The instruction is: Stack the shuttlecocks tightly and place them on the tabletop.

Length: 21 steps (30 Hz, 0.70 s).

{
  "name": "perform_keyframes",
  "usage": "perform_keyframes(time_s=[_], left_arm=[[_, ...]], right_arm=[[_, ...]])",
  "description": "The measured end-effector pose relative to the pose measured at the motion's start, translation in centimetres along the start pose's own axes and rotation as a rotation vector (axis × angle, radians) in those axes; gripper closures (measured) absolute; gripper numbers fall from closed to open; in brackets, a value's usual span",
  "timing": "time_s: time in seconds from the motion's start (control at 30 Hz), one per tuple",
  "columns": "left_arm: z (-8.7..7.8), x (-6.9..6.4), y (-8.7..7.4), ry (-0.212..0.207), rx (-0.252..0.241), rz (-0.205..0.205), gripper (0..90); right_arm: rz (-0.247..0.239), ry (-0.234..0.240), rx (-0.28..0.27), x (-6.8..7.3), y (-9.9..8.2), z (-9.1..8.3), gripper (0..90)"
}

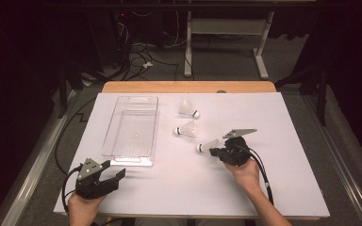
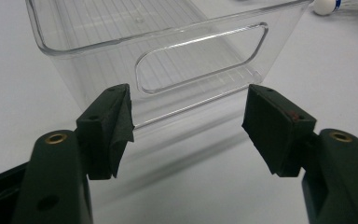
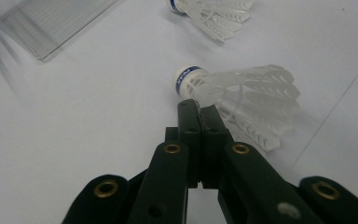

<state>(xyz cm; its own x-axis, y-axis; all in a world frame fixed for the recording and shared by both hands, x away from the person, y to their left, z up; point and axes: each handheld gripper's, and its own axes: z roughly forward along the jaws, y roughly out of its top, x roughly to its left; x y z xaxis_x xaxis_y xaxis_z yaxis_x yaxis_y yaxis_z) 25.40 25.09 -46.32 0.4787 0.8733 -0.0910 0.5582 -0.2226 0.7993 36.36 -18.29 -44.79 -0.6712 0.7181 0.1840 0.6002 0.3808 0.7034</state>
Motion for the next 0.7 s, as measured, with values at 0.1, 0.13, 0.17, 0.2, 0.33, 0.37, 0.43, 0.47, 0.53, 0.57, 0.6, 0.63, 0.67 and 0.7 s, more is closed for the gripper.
perform_keyframes(time_s=[0.1,0.13,0.17,0.2,0.33,0.37,0.43,0.47,0.53,0.57,0.6,0.63,0.67,0.7], left_arm=[[0.0,0.0,0.0,0.0,0.001,0.001,33.7],[0.0,0.1,0.0,0.001,0.001,0.0,33.7],[0.0,0.1,0.0,0.001,0.001,0.0,33.7],[0.0,0.1,0.0,0.0,0.001,0.0,33.7],[0.0,0.0,0.0,0.0,0.002,0.0,33.8],[0.0,0.0,0.0,0.0,0.0,-0.002,33.8],[0.0,0.0,0.0,-0.001,0.003,-0.001,33.7],[0.0,0.0,0.0,-0.001,0.003,-0.002,33.7],[0.0,0.0,0.0,-0.002,0.004,-0.002,33.7],[0.0,0.0,0.0,-0.002,0.003,-0.001,33.7],[0.0,0.0,0.0,-0.002,0.005,0.0,33.8],[0.0,0.0,-0.1,-0.002,0.002,-0.001,33.7],[0.0,0.0,-0.1,-0.002,0.0,-0.002,33.7],[0.0,0.0,-0.1,-0.002,0.0,-0.003,33.8]], right_arm=[[0.007,0.002,-0.002,0.0,0.1,-0.2,90.0],[0.007,0.003,-0.004,-0.1,0.1,-0.3,90.0],[0.012,0.003,-0.005,-0.1,0.2,-0.4,90.0],[0.011,0.002,-0.007,-0.1,0.2,-0.6,90.0],[0.007,0.001,-0.018,-0.2,0.6,-1.2,90.0],[0.006,0.001,-0.022,-0.2,0.7,-1.3,90.0],[0.002,-0.003,-0.027,-0.3,0.7,-1.5,90.0],[0.0,-0.004,-0.029,-0.5,0.8,-1.6,90.0],[0.008,-0.004,-0.03,-0.7,0.8,-1.7,90.0],[0.013,-0.004,-0.032,-0.8,0.8,-1.8,90.0],[0.014,-0.003,-0.033,-0.9,0.9,-1.8,90.0],[0.016,-0.003,-0.033,-0.9,0.9,-1.8,90.0],[0.018,-0.005,-0.035,-1.0,1.0,-1.9,90.0],[0.022,-0.003,-0.038,-1.0,1.1,-1.9,90.0]])
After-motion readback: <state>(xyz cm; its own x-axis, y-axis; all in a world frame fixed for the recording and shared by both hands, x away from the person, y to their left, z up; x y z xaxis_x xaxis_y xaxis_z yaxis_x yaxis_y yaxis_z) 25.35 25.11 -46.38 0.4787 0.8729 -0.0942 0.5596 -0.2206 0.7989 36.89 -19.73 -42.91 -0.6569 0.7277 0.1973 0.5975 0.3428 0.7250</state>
